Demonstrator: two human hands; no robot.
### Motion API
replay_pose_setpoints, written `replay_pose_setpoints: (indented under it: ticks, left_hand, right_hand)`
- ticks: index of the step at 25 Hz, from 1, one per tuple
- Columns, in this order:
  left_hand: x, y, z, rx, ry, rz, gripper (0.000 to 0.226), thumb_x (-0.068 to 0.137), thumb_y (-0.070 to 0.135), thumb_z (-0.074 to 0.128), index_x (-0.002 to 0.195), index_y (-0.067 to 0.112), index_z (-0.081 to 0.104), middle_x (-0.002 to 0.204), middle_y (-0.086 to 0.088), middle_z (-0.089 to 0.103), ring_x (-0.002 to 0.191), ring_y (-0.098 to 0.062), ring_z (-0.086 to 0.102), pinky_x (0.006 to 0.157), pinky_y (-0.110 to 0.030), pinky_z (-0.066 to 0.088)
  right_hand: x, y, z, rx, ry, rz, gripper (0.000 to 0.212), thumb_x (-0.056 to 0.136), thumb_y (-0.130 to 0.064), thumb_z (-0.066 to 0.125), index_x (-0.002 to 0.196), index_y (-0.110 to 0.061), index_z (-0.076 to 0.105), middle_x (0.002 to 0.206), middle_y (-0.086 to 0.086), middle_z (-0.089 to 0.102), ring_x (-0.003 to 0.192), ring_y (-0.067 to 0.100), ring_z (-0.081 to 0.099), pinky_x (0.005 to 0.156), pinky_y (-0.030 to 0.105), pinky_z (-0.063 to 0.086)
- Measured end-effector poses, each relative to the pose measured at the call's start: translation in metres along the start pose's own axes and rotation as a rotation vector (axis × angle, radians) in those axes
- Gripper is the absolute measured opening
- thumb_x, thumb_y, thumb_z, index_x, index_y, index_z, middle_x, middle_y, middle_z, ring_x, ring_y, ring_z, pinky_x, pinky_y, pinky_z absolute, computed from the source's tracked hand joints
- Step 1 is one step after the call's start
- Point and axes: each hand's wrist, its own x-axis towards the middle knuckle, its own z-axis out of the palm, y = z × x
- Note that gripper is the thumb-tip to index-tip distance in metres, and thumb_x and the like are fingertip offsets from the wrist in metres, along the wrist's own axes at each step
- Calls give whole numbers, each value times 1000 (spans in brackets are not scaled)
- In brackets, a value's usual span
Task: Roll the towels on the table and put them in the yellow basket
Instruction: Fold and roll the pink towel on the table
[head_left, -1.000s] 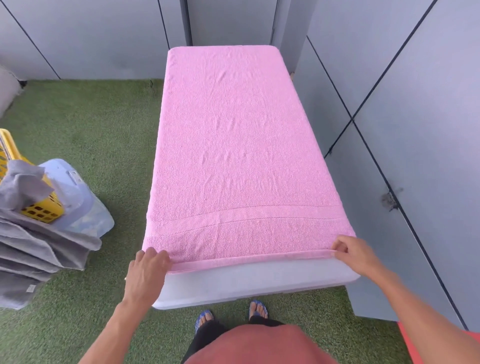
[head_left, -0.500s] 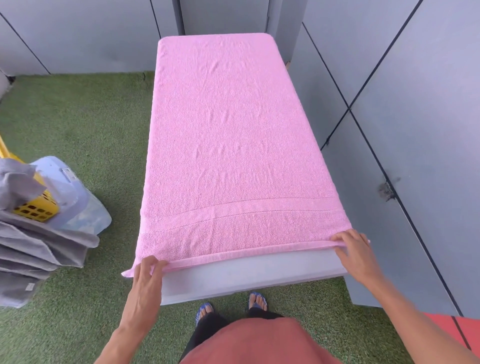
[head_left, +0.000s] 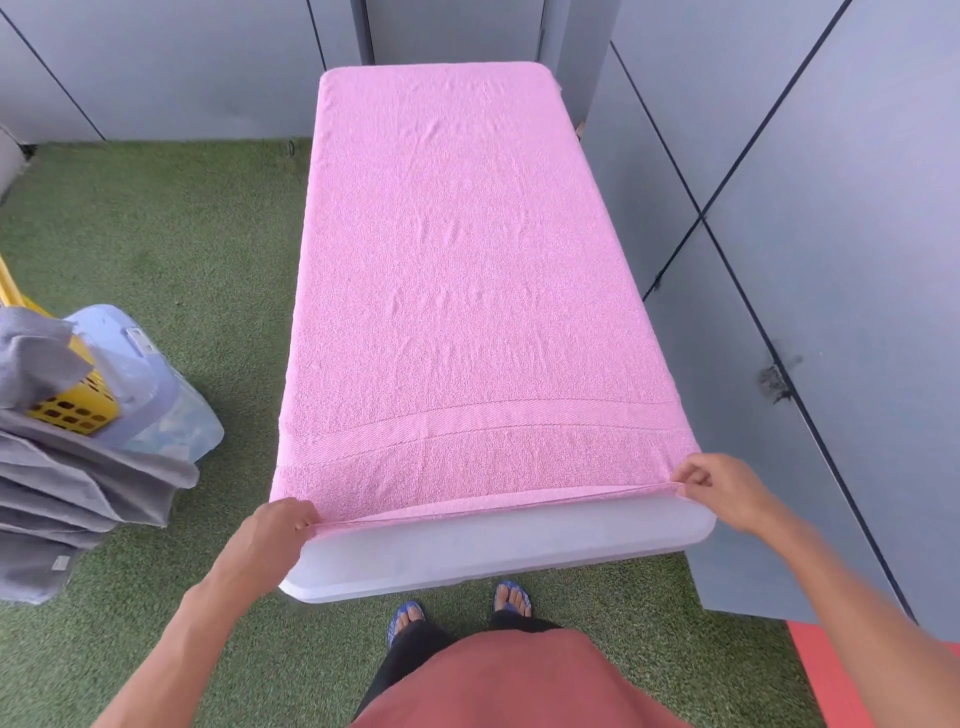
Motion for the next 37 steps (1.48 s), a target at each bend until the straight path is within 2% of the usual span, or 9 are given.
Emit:
replay_pose_setpoints:
  ticks: [2,5,10,15,20,24,26,32,37]
  left_hand:
    - [13,4,-6,-37,-8,-48,14,90,13,60,85,26,62,85,7,62,72,-11,61,61,-28,51]
    - [11,8,5,134,261,30,23,83,1,64,76,21,59,83,0,58,74,-18,51,62,-34,48]
    - [-23,8,49,149,466,151,32,74,-12,67,100,6,61,94,-6,55,84,-25,50,53,-35,51]
    - [-29,12,47,206,438,110,51,69,-14,66,114,9,56,113,-10,53,100,-30,50,64,-40,55]
    - [-20,6,28,152,379,142,27,85,-7,57,102,14,58,94,0,59,86,-22,53,56,-34,50]
    - [-11,0,7,29,224,75,24,93,1,51,109,13,64,100,-3,65,86,-17,58,68,-27,45]
    - [4,1,-2,-58,180,-4,16,94,10,53,105,20,60,99,0,62,83,-15,59,66,-30,48]
    - [2,1,15,157,469,94,14,79,-2,69,84,10,65,81,-3,52,75,-22,44,62,-35,41]
    - [-14,3,43,203,518,180,41,70,-17,64,105,3,60,103,-15,56,90,-34,51,73,-44,50]
  right_hand:
    - [10,-2,-1,74,29,61,22,78,-5,73,71,-24,63,74,-3,66,74,16,64,61,20,40]
    - [13,-2,9,39,195,114,27,72,-8,77,64,-30,63,79,-6,61,82,23,62,75,30,47]
    - [-18,-10,37,-25,329,-66,16,83,-2,64,87,-18,65,95,-3,58,87,18,59,83,37,47]
    - [-12,6,41,-77,279,-88,20,84,-5,65,101,-14,62,107,-1,53,106,20,48,93,39,41]
    - [-5,2,30,-83,285,-67,17,88,3,56,97,-8,66,98,3,62,94,21,50,80,33,39]
    - [-2,9,6,-51,36,-54,29,87,-2,62,76,-29,57,79,-3,63,75,20,58,67,28,41]
    - [8,4,-1,40,63,36,30,83,-4,67,75,-31,58,80,0,68,77,18,63,71,31,46]
    - [-1,-9,26,-148,440,67,14,81,-8,70,84,-21,72,86,1,55,93,29,52,87,40,43]
    - [-11,-2,46,-124,368,-28,30,81,-5,67,109,-13,66,106,2,54,111,30,43,97,44,41]
